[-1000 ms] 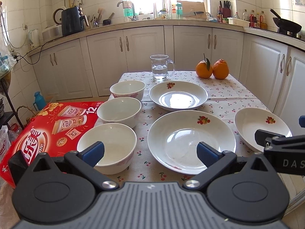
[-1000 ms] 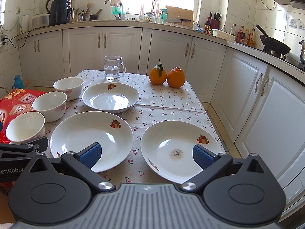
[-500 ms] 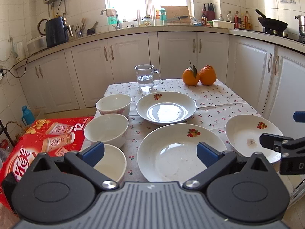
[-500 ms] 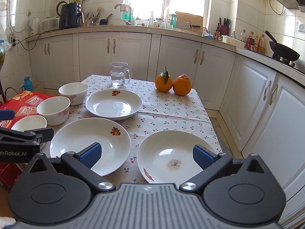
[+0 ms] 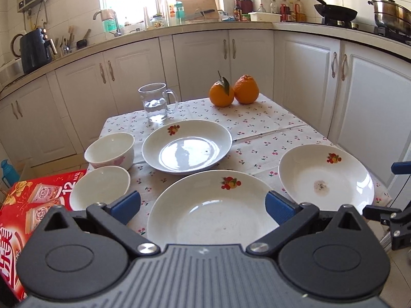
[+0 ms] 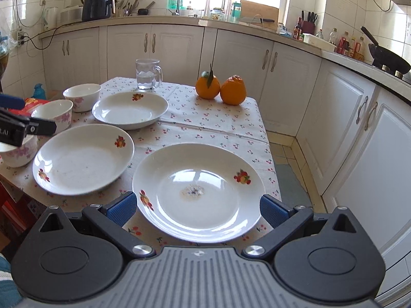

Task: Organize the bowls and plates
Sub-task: 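Move the left tool toward the rim of the stained white plate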

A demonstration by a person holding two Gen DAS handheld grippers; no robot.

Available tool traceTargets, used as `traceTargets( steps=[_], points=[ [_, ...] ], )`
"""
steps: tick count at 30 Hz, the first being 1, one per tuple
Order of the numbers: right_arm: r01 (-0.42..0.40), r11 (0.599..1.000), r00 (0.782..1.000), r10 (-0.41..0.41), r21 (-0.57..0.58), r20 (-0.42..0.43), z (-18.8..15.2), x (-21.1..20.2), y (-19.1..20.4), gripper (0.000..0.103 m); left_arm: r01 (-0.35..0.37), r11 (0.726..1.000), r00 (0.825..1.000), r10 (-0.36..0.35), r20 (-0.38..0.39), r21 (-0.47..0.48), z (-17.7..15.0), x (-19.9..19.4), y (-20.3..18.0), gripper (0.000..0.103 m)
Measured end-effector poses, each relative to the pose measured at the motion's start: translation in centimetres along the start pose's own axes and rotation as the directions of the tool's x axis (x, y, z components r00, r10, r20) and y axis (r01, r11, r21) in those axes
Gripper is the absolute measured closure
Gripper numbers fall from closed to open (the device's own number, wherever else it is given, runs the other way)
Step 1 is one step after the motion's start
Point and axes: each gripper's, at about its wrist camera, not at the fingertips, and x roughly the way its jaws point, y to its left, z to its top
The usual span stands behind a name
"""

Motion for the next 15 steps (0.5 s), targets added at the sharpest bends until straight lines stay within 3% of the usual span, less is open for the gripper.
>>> traceTargets(
  steps=[9,15],
  points=[
    [-0.090,0.996,0.992,0.091,0.010,-0.093,-2.6,3.5,-1.4,0.000,0.082,0.994,0.995,-0.077,-0.064,0.067,1.7,4.5,-2.0,0.001],
    [-0.112,0.993,0.985,0.115,0.025,-0.128,-2.9,5.9,-2.2,0.000,0.197,0.979,0.974,-0.188,-0.125,0.061,2.8,7.3,-3.2,0.001]
  ],
)
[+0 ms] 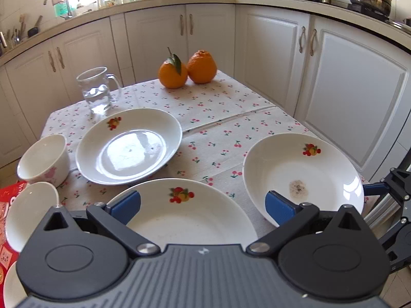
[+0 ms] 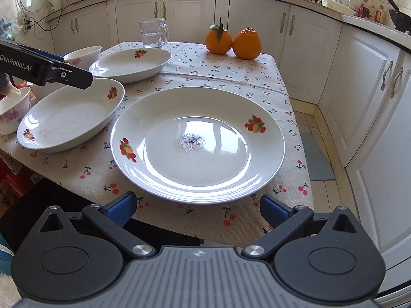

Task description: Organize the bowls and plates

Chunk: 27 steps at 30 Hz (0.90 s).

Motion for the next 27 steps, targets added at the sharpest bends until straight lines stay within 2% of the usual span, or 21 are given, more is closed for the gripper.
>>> traceTargets(
  steps=[6,16,21,27],
  points=[
    [-0.039,0.999,0.999,0.039,0.004,-0.005,0.3,1.1,-1.0,0.000,0.064,0.992,0.997,-0.060,-0.041,0.108,1.5,2.6,-2.1,0.001],
    [-0.060,0.998,0.997,0.061,-0.010,0.054,-0.4,1.0,-1.4,0.000,0.207,0.964,0.972,-0.184,-0.145,0.165,3.7,6.5,-4.0,0.001],
    [-0.071,0.997,0.992,0.073,-0.024,0.106,-1.3,0.7,-1.7,0.000,0.268,0.941,0.952,-0.226,-0.208,0.205,4.5,8.4,-5.0,0.001],
    [-0.081,0.996,0.991,0.085,-0.038,0.108,-1.2,0.8,-1.9,0.000,0.348,0.915,0.918,-0.288,-0.272,0.205,5.2,10.6,-5.5,0.001]
  ],
)
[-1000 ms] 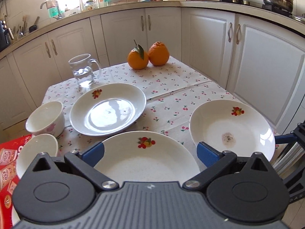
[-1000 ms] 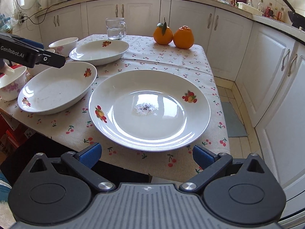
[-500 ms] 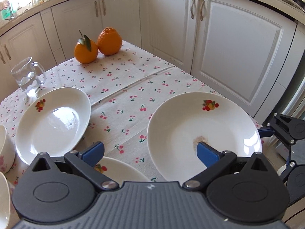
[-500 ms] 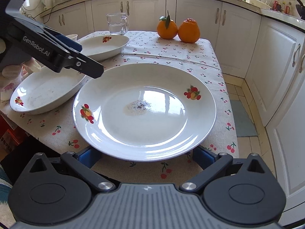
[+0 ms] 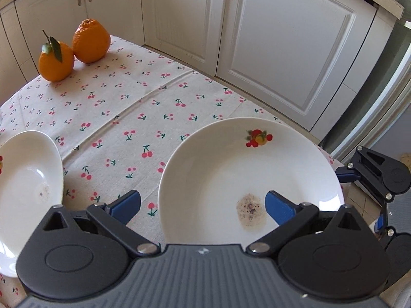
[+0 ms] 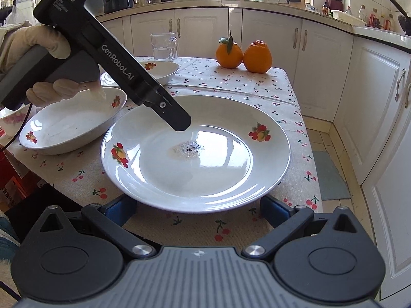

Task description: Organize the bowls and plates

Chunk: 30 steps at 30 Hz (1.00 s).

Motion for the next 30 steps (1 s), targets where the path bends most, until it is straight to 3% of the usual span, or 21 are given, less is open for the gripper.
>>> traceTargets(
  steps=[5,8,11,23,30],
  points=[
    [-0.002,1.000,1.000,0.002,-0.004,-0.009,0.2,0.0,0.1,0.000,0.032,0.999,0.999,-0.031,-0.024,0.040,0.8,1.1,0.0,0.005],
    [-0.003,1.000,1.000,0.002,-0.005,-0.015,0.3,0.1,0.1,0.000,0.049,0.997,0.998,-0.046,-0.045,0.061,1.2,1.6,-0.1,0.019],
    [0.001,1.000,1.000,-0.001,-0.016,-0.019,0.4,0.1,0.1,0.000,0.062,0.996,0.996,-0.058,-0.068,0.068,1.4,2.1,0.0,0.024],
    [-0.010,1.000,0.999,0.008,-0.030,-0.037,0.8,0.0,0.2,0.004,0.079,0.993,0.992,-0.070,-0.103,0.090,2.0,2.4,0.5,0.034],
    [-0.014,1.000,0.999,0.013,-0.021,-0.046,1.0,-0.1,0.2,0.007,0.087,0.992,0.991,-0.077,-0.111,0.089,2.1,2.6,0.7,0.035]
  ],
)
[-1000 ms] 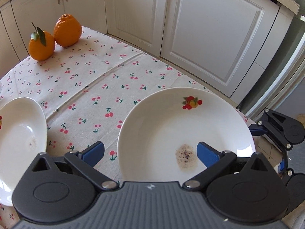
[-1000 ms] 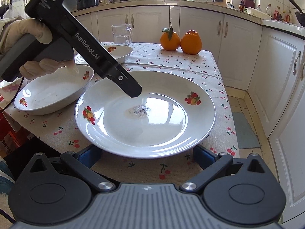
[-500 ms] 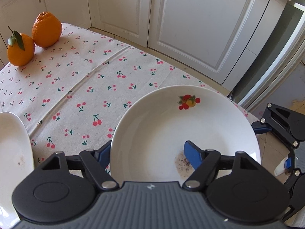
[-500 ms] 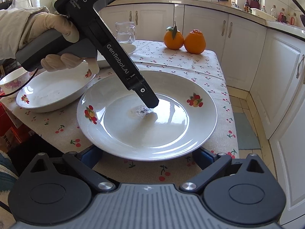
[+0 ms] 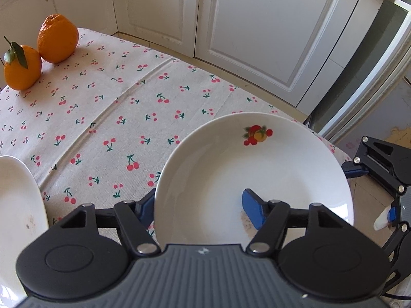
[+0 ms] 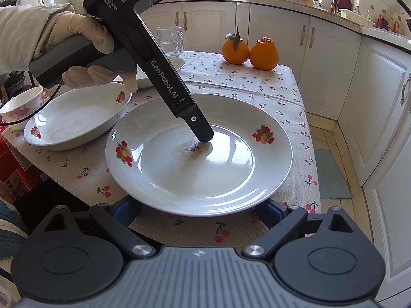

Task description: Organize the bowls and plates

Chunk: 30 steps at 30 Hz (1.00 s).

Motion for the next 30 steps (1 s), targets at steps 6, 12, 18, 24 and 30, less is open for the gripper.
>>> traceTargets(
  steps=[6,12,18,24,30],
  points=[
    [-0.007,1.000,1.000,0.007,0.005,-0.006,0.3,0.1,-0.2,0.007,0.006,1.000,1.000,-0.006,-0.003,-0.009,0.1,0.0,0.2,0.035],
    [-0.011,1.000,1.000,0.011,0.003,-0.001,0.7,-0.1,-0.5,0.007,0.007,1.000,1.000,-0.007,0.008,-0.015,0.7,-0.2,0.4,0.035],
    [0.007,1.000,1.000,-0.007,-0.012,-0.009,1.1,0.5,-1.1,0.007,0.009,1.000,0.999,-0.008,0.031,-0.018,1.8,0.0,0.9,0.035],
    [0.019,1.000,1.000,-0.019,-0.022,-0.006,2.0,1.3,-2.3,0.007,0.009,1.000,0.998,-0.007,0.057,-0.026,3.4,0.4,1.8,0.035],
    [0.026,0.999,1.000,-0.026,-0.026,-0.002,3.1,2.4,-3.8,0.007,0.009,0.999,0.997,-0.006,0.074,-0.044,5.0,1.3,3.2,0.035]
  ],
)
